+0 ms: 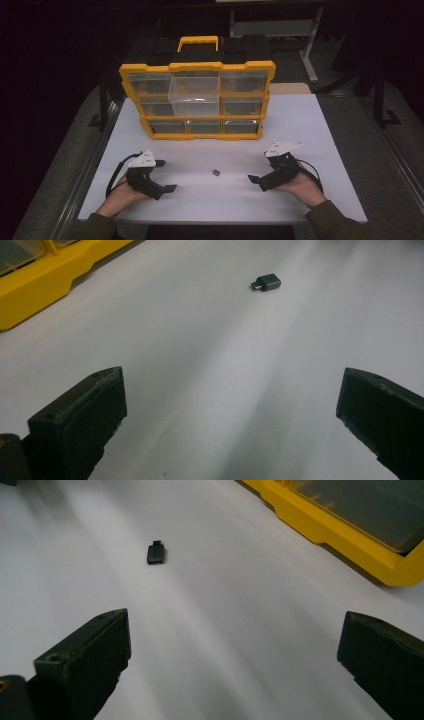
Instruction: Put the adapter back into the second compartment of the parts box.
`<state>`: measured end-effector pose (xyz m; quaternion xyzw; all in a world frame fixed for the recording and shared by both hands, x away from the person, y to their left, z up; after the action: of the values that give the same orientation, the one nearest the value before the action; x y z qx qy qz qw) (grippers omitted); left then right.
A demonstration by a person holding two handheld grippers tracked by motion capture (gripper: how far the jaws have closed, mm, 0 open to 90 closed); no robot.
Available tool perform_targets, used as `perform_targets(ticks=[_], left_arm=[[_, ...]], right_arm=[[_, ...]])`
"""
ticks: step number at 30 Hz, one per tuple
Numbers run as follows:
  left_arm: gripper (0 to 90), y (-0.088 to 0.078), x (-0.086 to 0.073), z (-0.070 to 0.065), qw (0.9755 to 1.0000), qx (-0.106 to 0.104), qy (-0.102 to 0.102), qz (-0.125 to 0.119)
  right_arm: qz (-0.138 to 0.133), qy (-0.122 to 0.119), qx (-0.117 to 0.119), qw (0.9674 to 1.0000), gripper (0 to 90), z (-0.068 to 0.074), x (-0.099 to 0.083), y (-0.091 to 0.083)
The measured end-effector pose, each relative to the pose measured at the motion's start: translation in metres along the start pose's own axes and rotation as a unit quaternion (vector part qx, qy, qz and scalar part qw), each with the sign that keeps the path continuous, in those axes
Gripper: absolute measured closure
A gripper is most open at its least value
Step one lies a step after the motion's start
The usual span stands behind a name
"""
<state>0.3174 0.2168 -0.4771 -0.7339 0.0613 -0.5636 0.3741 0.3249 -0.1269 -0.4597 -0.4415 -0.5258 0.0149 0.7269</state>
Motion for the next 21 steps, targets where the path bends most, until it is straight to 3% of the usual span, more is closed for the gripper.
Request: perform_targets(ticks=[21], left_arm=[[0.0,-0.001,0.000,0.000,1.0000,-0.001,-0.003,0.000]], right_arm=[[0.008,-0.002,0.005,1.0000,0.2,0.003,0.013,0.006]])
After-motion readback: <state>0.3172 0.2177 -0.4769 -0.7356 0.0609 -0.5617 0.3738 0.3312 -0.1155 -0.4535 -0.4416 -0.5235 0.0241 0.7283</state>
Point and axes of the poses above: each handheld gripper's, and its own axes: y roughly forward along the jaws, x roughly out of its top, z roughly to its left, the point moved 6 cm from there along y, roughly forward along the jaws, and after that the axes turned 1 degree about y, right-handed, at the moved point
